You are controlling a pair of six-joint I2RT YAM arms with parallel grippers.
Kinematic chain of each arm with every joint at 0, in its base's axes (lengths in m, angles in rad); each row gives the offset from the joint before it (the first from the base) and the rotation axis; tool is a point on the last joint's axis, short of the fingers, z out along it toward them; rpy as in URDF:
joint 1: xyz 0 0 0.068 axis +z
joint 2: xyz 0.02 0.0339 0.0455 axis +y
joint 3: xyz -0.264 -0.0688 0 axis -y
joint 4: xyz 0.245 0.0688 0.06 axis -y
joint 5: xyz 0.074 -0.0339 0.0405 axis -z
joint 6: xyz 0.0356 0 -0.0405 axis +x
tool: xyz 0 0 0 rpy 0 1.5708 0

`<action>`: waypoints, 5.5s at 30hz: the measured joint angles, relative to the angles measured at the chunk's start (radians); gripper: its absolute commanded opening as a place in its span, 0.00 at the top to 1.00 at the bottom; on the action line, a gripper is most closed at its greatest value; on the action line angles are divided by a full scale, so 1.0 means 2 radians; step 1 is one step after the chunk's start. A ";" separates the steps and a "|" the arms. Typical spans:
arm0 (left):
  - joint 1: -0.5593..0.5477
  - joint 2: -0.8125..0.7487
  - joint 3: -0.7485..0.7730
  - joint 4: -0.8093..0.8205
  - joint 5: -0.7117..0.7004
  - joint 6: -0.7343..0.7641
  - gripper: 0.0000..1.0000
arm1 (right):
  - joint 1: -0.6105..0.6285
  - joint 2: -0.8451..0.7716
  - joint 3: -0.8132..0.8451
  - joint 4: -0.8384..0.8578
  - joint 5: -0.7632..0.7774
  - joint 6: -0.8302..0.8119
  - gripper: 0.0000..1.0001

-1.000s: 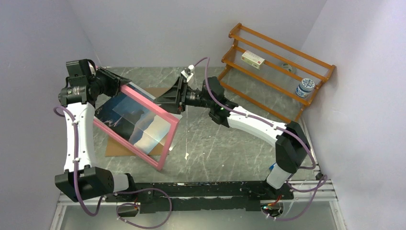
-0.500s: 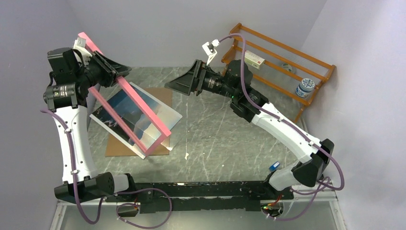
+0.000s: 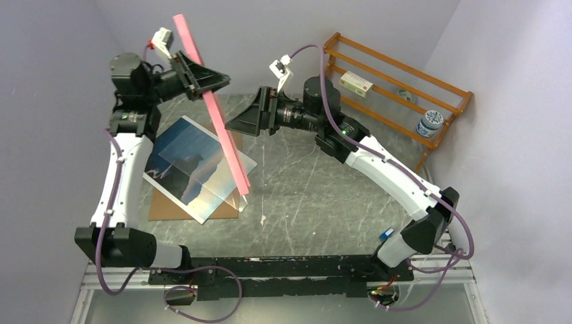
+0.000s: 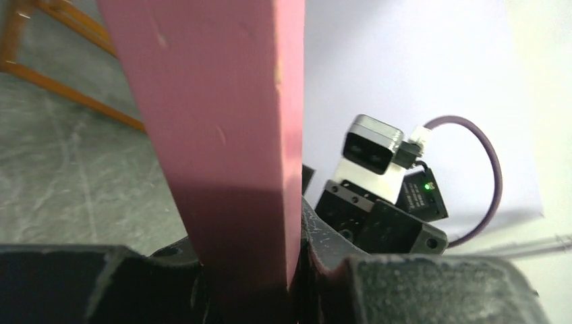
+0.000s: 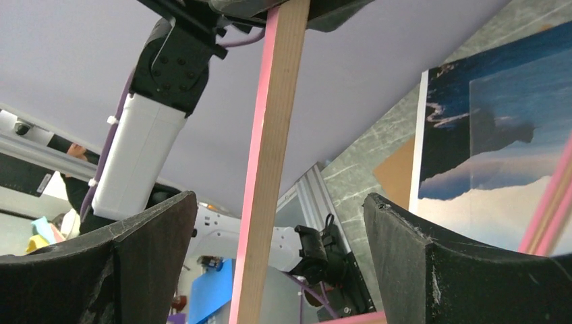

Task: Put the photo into the frame
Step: Turn over the photo frame at the center of the board.

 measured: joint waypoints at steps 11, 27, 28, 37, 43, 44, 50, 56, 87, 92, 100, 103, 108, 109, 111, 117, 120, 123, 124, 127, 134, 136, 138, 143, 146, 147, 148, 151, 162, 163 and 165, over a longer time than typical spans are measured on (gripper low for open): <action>-0.088 0.102 -0.016 0.197 0.030 -0.122 0.98 | 0.004 0.022 -0.004 -0.011 0.014 0.040 0.50; -0.097 0.131 -0.051 0.361 0.038 -0.221 0.97 | 0.000 -0.011 -0.129 0.107 0.047 0.109 0.43; -0.098 0.134 -0.052 0.376 0.039 -0.232 0.97 | -0.002 -0.011 -0.138 0.126 0.044 0.117 0.44; -0.102 0.141 -0.052 0.382 0.039 -0.257 0.97 | -0.022 -0.002 -0.161 0.246 0.011 0.180 0.88; -0.100 0.141 -0.052 0.359 0.044 -0.227 0.66 | -0.030 0.004 -0.179 0.261 0.000 0.212 1.00; -0.100 0.141 -0.052 0.347 0.045 -0.220 0.57 | -0.031 0.004 -0.181 0.259 0.001 0.214 1.00; -0.096 0.130 -0.047 0.219 0.045 -0.147 0.09 | -0.031 0.000 -0.185 0.193 0.022 0.194 1.00; -0.052 0.090 -0.042 0.041 0.037 -0.025 0.06 | -0.032 -0.036 -0.166 0.088 0.066 0.149 1.00; 0.043 0.018 -0.137 -0.325 -0.246 0.252 0.06 | 0.049 0.070 -0.128 -0.197 0.237 -0.061 1.00; 0.047 0.022 -0.153 -0.327 -0.282 0.260 0.06 | 0.059 0.080 -0.193 -0.162 0.241 -0.131 1.00; 0.061 0.030 -0.185 -0.313 -0.331 0.265 0.06 | 0.062 0.124 -0.212 -0.142 0.253 -0.183 0.98; 0.067 0.037 -0.206 -0.303 -0.338 0.265 0.07 | 0.062 0.142 -0.212 -0.135 0.256 -0.185 0.97; 0.074 0.053 -0.232 -0.292 -0.342 0.265 0.06 | 0.067 0.175 -0.207 -0.131 0.263 -0.184 0.87; 0.076 0.057 -0.238 -0.288 -0.342 0.265 0.06 | 0.067 0.187 -0.202 -0.132 0.265 -0.185 0.83; 0.079 0.060 -0.250 -0.282 -0.341 0.265 0.06 | 0.067 0.205 -0.191 -0.133 0.268 -0.186 0.73; 0.091 0.061 -0.282 -0.267 -0.343 0.265 0.06 | 0.060 0.214 -0.163 -0.143 0.291 -0.169 0.46; 0.107 0.063 -0.287 -0.266 -0.346 0.267 0.06 | 0.051 0.214 -0.149 -0.152 0.297 -0.163 0.39; 0.130 0.073 -0.286 -0.255 -0.346 0.270 0.06 | 0.048 0.214 -0.129 -0.163 0.303 -0.162 0.37; 0.137 0.078 -0.284 -0.253 -0.347 0.270 0.06 | 0.047 0.214 -0.124 -0.163 0.304 -0.162 0.36; 0.162 0.101 -0.268 -0.241 -0.346 0.271 0.06 | 0.047 0.212 -0.116 -0.164 0.304 -0.162 0.36; 0.212 0.177 -0.209 -0.186 -0.327 0.273 0.15 | 0.047 0.207 -0.116 -0.164 0.303 -0.173 0.38; 0.223 0.206 -0.192 -0.169 -0.312 0.273 0.19 | 0.047 0.207 -0.115 -0.164 0.299 -0.181 0.38; 0.229 0.227 -0.182 -0.155 -0.289 0.273 0.24 | 0.047 0.207 -0.113 -0.164 0.290 -0.186 0.38; 0.221 0.235 -0.181 -0.126 -0.226 0.268 0.28 | 0.047 0.206 -0.110 -0.153 0.250 -0.168 0.38; 0.208 0.225 -0.183 -0.118 -0.210 0.268 0.29 | 0.048 0.203 -0.110 -0.143 0.232 -0.134 0.39; 0.201 0.218 -0.188 -0.117 -0.207 0.267 0.29 | 0.048 0.199 -0.111 -0.139 0.230 -0.114 0.39; 0.198 0.213 -0.192 -0.117 -0.206 0.267 0.28 | 0.048 0.196 -0.112 -0.137 0.228 -0.098 0.38; 0.184 0.190 -0.220 -0.117 -0.204 0.259 0.28 | 0.046 0.177 -0.130 -0.113 0.221 -0.021 0.39; 0.128 0.100 -0.353 -0.133 -0.183 0.260 0.33 | 0.070 0.151 -0.286 0.010 0.218 0.265 0.39; 0.118 0.096 -0.353 -0.134 -0.182 0.266 0.35 | 0.075 0.151 -0.293 0.018 0.221 0.277 0.39; 0.103 0.094 -0.353 -0.134 -0.176 0.276 0.40 | 0.086 0.152 -0.305 0.039 0.226 0.301 0.39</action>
